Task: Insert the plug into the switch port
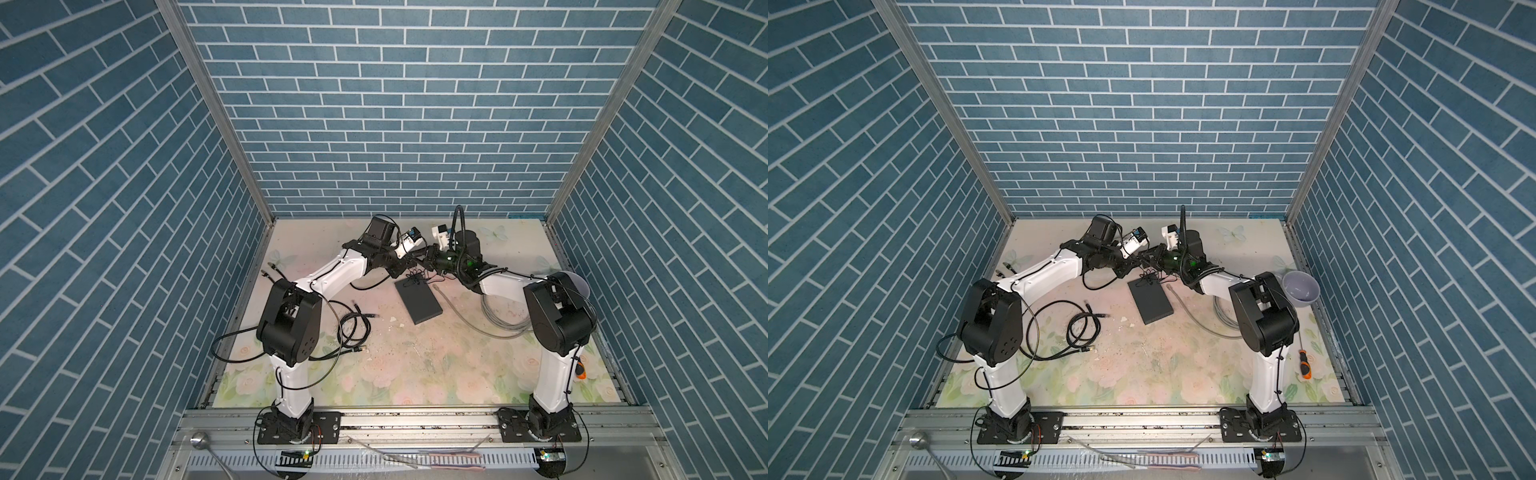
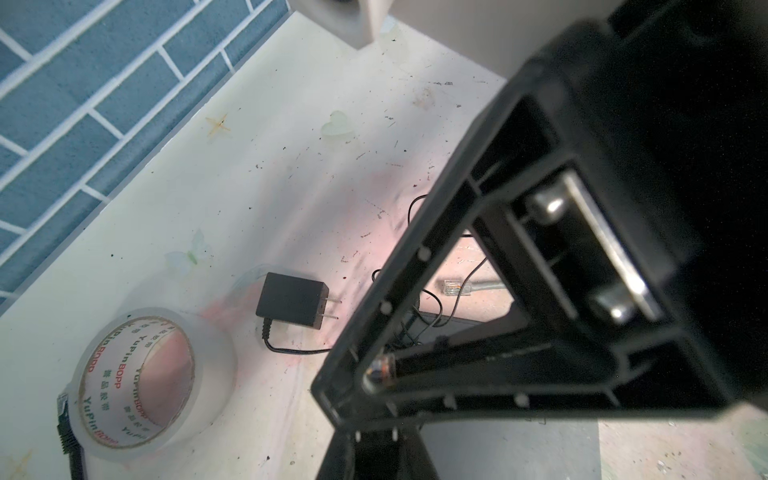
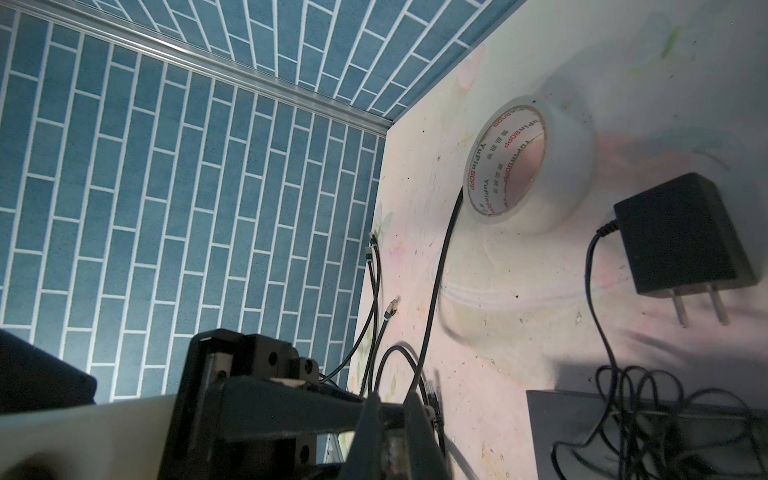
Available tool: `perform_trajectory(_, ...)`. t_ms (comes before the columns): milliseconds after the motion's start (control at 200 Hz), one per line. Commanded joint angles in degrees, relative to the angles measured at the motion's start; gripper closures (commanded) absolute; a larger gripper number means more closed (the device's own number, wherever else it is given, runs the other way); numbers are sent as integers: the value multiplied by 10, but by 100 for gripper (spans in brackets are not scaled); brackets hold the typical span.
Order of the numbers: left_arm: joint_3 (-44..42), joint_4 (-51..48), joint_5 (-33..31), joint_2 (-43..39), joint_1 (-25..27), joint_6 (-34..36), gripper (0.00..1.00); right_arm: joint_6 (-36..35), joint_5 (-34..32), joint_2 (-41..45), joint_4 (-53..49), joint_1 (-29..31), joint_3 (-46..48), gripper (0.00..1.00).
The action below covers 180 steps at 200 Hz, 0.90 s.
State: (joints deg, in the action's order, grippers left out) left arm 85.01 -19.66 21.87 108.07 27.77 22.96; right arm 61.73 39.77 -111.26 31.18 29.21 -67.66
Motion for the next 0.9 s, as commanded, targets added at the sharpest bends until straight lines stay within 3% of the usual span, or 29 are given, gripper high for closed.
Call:
perform_trajectory(0,-11,-10,4,-14,-5,16,96,6,-2,1,-10,2,-10,89)
perform_trajectory(100,-20,-16,24,-19,-16,19,96,-3,8,8,-2,-6,3,73)
perform_trajectory(200,-22,-27,38,-21,-23,28,97,-8,11,17,0,-14,18,67)
perform_trajectory(895,-11,-38,56,-17,-23,32,97,-16,34,-12,-20,3,-7,73)
